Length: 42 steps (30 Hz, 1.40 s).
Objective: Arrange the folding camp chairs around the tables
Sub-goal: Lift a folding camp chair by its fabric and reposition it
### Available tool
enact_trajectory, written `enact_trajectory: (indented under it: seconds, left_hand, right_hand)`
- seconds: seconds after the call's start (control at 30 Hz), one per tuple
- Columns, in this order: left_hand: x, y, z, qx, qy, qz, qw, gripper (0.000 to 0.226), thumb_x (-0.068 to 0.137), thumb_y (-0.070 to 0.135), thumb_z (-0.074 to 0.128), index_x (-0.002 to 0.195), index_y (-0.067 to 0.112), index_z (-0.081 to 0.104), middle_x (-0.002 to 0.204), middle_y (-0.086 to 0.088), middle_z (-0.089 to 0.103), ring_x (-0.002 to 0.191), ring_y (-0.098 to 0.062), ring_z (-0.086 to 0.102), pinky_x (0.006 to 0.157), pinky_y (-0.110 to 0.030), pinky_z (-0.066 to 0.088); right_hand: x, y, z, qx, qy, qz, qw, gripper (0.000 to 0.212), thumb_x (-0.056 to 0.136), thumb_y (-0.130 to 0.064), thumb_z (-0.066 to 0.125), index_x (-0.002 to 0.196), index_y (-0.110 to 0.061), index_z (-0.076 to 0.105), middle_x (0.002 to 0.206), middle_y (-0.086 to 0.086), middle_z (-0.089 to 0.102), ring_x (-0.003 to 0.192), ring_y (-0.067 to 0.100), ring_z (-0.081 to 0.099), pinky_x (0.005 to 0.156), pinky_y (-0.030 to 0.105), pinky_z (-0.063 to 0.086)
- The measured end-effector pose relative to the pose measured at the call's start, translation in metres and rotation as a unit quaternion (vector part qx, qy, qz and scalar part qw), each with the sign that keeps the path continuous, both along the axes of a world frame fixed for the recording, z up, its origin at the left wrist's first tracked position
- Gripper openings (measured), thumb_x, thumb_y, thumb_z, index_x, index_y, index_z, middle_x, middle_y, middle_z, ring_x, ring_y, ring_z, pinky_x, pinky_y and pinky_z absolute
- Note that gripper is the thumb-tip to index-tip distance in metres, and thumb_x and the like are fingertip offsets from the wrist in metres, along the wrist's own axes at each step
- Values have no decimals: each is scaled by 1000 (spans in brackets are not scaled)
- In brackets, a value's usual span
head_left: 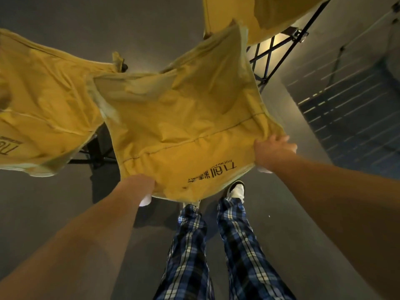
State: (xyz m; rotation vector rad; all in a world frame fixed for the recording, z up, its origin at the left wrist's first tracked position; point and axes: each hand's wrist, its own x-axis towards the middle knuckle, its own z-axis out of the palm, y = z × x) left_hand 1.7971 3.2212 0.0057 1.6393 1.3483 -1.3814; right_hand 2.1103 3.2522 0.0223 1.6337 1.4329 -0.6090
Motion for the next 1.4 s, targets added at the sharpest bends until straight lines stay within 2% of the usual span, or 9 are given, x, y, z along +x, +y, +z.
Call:
enact_trajectory:
  seconds: [0.1, 0.2, 0.53, 0.63, 0.77, 0.87, 1.13, 1.3, 1.4]
  left_hand:
    - [-9, 18, -7, 29, 16, -10, 999, 29, 96, 18, 52, 124, 12, 58, 109, -6, 58, 96, -23, 61, 89, -32, 52]
    - [-12, 28, -5, 76, 13, -33, 996, 20, 96, 16, 55, 114, 10, 59, 91, -5, 56, 85, -20, 59, 79, -32, 53]
    - [43, 57, 24, 129, -31, -182, 974, 26, 96, 17, 47, 120, 13, 54, 119, -10, 54, 111, -33, 55, 90, -42, 51]
    - [94, 66, 35, 145, -59, -225, 962, 22, 94, 12, 39, 112, 11, 52, 119, -12, 54, 109, -32, 54, 86, -39, 47]
    - [183, 63, 47, 154, -78, -307, 936, 13, 93, 17, 48, 106, 15, 50, 113, -10, 55, 102, -29, 53, 77, -36, 43]
    - [281, 30, 53, 147, -107, -420, 889, 16, 92, 12, 48, 108, 12, 53, 99, -6, 47, 102, -28, 54, 78, -36, 46]
    - [464, -113, 64, 145, -161, -624, 750, 17, 93, 7, 44, 105, 11, 55, 86, -4, 44, 97, -27, 55, 76, -35, 50]
    - [556, -219, 72, 124, -206, -732, 637, 18, 92, 8, 40, 100, 16, 54, 91, -4, 49, 97, -29, 57, 73, -36, 48]
    - [600, -284, 85, 99, -230, -771, 586, 20, 95, 12, 37, 106, 17, 53, 100, -5, 51, 100, -28, 52, 85, -39, 50]
  right_hand:
    - [-2, -9, -5, 1, 24, -31, 999, 43, 90, -16, 62, 131, -11, 51, 125, 17, 54, 115, 38, 52, 81, 42, 48]
    - [-1, -14, -5, 22, 49, -23, 998, 27, 96, -14, 54, 122, -14, 59, 107, 8, 59, 102, 30, 59, 76, 38, 47]
    - [39, -98, 21, 21, 72, -170, 983, 20, 98, -15, 49, 115, -12, 60, 100, 6, 59, 100, 31, 60, 77, 38, 49]
    - [65, -144, 32, 16, 67, -248, 966, 17, 97, -13, 52, 112, -11, 59, 78, 1, 46, 87, 27, 55, 78, 38, 50]
    - [109, -200, 46, 36, 42, -354, 934, 21, 95, -17, 54, 116, -13, 59, 90, 4, 52, 89, 28, 57, 76, 38, 49]
    - [160, -270, 56, 57, 18, -438, 897, 24, 96, -15, 51, 118, -12, 57, 98, 7, 55, 96, 31, 59, 70, 37, 45]
    - [213, -463, 79, 90, -17, -643, 761, 8, 94, -15, 55, 87, -15, 53, 79, 1, 49, 66, 19, 51, 63, 34, 46]
    - [200, -577, 96, 119, -53, -744, 655, 5, 94, -14, 53, 98, -17, 56, 77, -1, 44, 71, 22, 50, 62, 34, 43]
    - [177, -627, 100, 130, -68, -796, 588, 10, 93, -14, 52, 101, -16, 58, 75, -1, 43, 77, 26, 54, 63, 35, 45]
